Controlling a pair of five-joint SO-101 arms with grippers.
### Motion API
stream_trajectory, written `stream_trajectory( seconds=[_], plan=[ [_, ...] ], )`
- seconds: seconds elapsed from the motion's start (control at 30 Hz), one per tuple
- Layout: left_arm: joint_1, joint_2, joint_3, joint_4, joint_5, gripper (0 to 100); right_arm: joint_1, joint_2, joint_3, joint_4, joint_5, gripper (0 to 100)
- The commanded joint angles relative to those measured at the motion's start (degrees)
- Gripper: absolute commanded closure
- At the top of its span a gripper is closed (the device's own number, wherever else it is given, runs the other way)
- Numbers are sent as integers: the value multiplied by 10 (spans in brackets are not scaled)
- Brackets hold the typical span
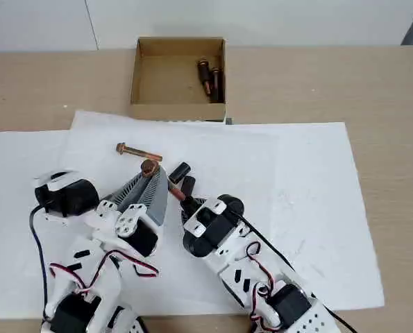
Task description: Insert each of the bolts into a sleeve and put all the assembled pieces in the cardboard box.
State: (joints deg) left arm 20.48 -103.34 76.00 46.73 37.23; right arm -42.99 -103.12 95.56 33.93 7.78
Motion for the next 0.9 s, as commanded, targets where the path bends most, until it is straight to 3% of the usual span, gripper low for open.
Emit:
stream_trajectory(
  seconds=[0.0, 0.13, 0.87],
  plan=[
    [3, -8, -29, 12, -1, 993, -7, -5, 9, -1, 11, 995],
    [4, -6, -28, 10, -1, 993, -8, -5, 7, -4, 39, 995],
    [7, -7, 26, 8, -2, 993, -8, -5, -16, -4, 40, 995]
  ],
)
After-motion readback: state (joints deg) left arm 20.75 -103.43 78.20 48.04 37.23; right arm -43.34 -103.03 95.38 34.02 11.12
